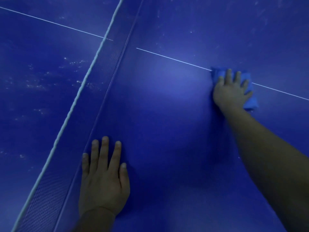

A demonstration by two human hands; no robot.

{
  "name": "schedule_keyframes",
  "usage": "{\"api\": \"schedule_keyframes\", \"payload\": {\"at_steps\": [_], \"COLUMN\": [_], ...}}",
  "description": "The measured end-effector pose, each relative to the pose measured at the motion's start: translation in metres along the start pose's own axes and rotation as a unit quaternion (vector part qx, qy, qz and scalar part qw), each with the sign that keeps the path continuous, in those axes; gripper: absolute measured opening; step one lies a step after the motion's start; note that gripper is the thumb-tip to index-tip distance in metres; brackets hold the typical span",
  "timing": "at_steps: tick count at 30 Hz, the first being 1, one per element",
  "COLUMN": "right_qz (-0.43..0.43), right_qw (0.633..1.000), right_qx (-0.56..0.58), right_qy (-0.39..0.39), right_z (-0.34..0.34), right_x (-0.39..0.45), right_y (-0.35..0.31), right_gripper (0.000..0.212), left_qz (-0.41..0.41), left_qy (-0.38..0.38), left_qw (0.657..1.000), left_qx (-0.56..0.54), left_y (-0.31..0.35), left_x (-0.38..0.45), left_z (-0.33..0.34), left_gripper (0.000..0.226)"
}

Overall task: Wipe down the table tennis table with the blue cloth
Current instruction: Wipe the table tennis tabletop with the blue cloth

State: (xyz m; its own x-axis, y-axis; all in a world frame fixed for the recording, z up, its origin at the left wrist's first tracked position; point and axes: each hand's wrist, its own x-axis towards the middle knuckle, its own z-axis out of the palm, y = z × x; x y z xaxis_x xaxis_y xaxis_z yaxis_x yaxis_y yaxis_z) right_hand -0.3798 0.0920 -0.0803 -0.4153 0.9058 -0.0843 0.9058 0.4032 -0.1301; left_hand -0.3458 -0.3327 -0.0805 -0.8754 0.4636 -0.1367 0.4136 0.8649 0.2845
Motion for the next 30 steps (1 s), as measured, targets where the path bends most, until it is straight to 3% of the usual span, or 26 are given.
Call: {"api": "schedule_keyframes", "payload": {"at_steps": [2,3,5,7,8,10,13,15,16,18,20,22,25,27,30], "right_qz": [0.043,0.008,-0.163,-0.362,-0.413,-0.393,-0.214,-0.143,-0.154,-0.265,-0.421,-0.49,-0.335,-0.251,-0.333], "right_qw": [0.999,1.0,0.986,0.93,0.907,0.915,0.972,0.988,0.986,0.961,0.901,0.86,0.934,0.963,0.939], "right_qx": [0.019,0.01,-0.025,-0.063,-0.072,-0.082,-0.093,-0.054,-0.058,-0.079,-0.102,-0.13,-0.122,-0.097,-0.088], "right_qy": [0.007,0.01,0.006,-0.03,-0.045,-0.042,-0.019,-0.028,-0.026,-0.012,-0.042,-0.06,-0.013,-0.01,-0.007], "right_z": [0.0,0.003,0.015,0.025,0.024,0.013,-0.007,-0.015,-0.013,-0.003,0.002,-0.006,-0.022,-0.023,-0.012], "right_x": [-0.006,-0.018,-0.055,-0.093,-0.097,-0.064,0.01,0.025,0.016,-0.02,-0.054,-0.038,0.03,0.04,-0.029], "right_y": [-0.004,-0.016,-0.042,-0.05,-0.044,-0.019,0.032,0.051,0.054,0.062,0.083,0.096,0.092,0.086,0.114], "right_gripper": [0.059,0.058,0.057,0.057,0.058,0.058,0.056,0.057,0.057,0.06,0.06,0.061,0.073,0.072,0.066], "left_qz": [0.005,0.007,0.011,0.011,0.012,0.014,0.008,0.002,0.0,0.001,0.004,0.002,-0.001,-0.003,-0.003], "left_qy": [0.002,0.002,0.005,0.004,0.001,-0.006,-0.011,-0.013,-0.015,-0.016,-0.017,-0.022,-0.025,-0.027,-0.027], "left_qw": [1.0,1.0,1.0,1.0,1.0,1.0,1.0,1.0,1.0,1.0,1.0,1.0,0.999,0.999,0.999], "left_qx": [-0.001,-0.001,0.001,0.007,0.009,0.011,0.018,0.015,0.013,0.012,0.014,0.016,0.02,0.022,0.017], "left_y": [0.0,0.001,0.001,0.002,0.002,0.001,0.002,0.004,0.004,0.004,0.004,0.004,0.005,0.005,0.005], "left_x": [0.0,-0.001,-0.001,-0.001,-0.001,0.0,0.0,-0.001,-0.001,-0.001,-0.001,-0.001,-0.001,-0.002,-0.002], "left_z": [0.0,0.0,0.0,0.0,0.0,0.0,0.0,-0.001,-0.001,-0.002,-0.002,-0.002,-0.003,-0.003,-0.004], "left_gripper": [0.063,0.063,0.063,0.063,0.063,0.062,0.06,0.061,0.061,0.061,0.06,0.061,0.062,0.063,0.064]}}
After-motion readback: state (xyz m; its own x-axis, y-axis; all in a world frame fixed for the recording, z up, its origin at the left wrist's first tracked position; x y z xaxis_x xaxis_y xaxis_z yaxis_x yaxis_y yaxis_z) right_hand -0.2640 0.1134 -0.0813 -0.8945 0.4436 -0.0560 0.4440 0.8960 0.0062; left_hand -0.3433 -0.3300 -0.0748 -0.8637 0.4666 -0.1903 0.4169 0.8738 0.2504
